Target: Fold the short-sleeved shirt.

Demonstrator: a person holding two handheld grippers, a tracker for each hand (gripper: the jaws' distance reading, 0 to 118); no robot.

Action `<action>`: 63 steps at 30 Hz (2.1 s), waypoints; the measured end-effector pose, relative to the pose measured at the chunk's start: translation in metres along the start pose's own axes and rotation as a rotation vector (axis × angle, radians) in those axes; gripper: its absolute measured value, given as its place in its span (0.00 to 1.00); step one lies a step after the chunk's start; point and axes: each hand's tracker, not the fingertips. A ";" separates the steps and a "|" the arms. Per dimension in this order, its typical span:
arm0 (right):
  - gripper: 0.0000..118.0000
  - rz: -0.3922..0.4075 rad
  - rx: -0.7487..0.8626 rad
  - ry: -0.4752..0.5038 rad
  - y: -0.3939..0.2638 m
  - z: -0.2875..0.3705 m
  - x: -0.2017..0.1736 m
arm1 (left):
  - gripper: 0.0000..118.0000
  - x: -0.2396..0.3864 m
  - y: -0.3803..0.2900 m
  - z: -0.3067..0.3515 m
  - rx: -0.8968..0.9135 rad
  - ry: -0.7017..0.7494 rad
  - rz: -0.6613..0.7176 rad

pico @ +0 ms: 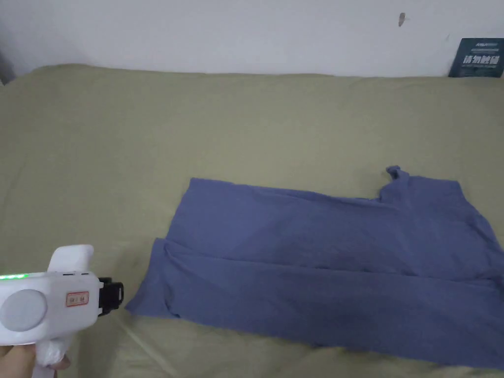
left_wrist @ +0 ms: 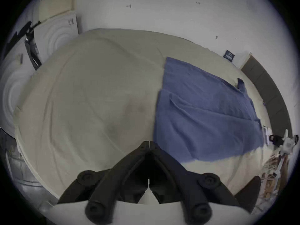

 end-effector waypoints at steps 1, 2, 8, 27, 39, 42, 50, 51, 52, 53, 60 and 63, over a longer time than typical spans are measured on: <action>0.00 0.003 -0.005 0.007 -0.008 -0.007 0.010 | 0.00 0.004 -0.005 0.001 -0.007 -0.029 0.015; 0.00 0.008 -0.005 0.003 -0.010 -0.004 0.008 | 0.00 0.008 -0.007 0.002 -0.007 -0.043 0.015; 0.00 0.019 -0.039 0.014 -0.025 -0.010 0.016 | 0.97 0.016 0.004 -0.034 -0.031 -0.012 0.008; 0.78 0.050 -0.165 0.056 -0.020 -0.079 0.018 | 0.07 0.039 0.010 -0.051 -0.058 0.057 -0.089; 0.09 0.075 -0.086 0.076 -0.024 -0.022 -0.005 | 0.07 0.036 -0.003 0.000 0.023 0.071 -0.090; 0.09 0.108 -0.056 0.056 -0.037 0.001 0.004 | 0.07 0.033 -0.021 0.018 0.029 0.089 -0.105; 0.09 0.082 -0.104 0.094 -0.103 0.054 0.016 | 0.07 0.008 -0.100 0.068 -0.038 0.063 -0.082; 0.09 0.081 -0.112 0.099 -0.109 0.055 0.017 | 0.07 0.005 -0.107 0.070 -0.045 0.065 -0.089; 0.09 0.081 -0.121 0.097 -0.113 0.056 0.017 | 0.07 0.004 -0.112 0.071 -0.047 0.064 -0.087; 0.09 0.075 -0.128 0.095 -0.116 0.055 0.017 | 0.07 0.003 -0.114 0.070 -0.069 0.064 -0.084; 0.96 0.016 0.021 0.096 -0.105 0.054 0.012 | 0.91 -0.014 -0.097 0.061 0.018 0.083 -0.012; 0.91 0.021 0.007 0.081 -0.097 0.048 0.004 | 0.97 -0.010 -0.069 0.074 0.074 0.078 -0.022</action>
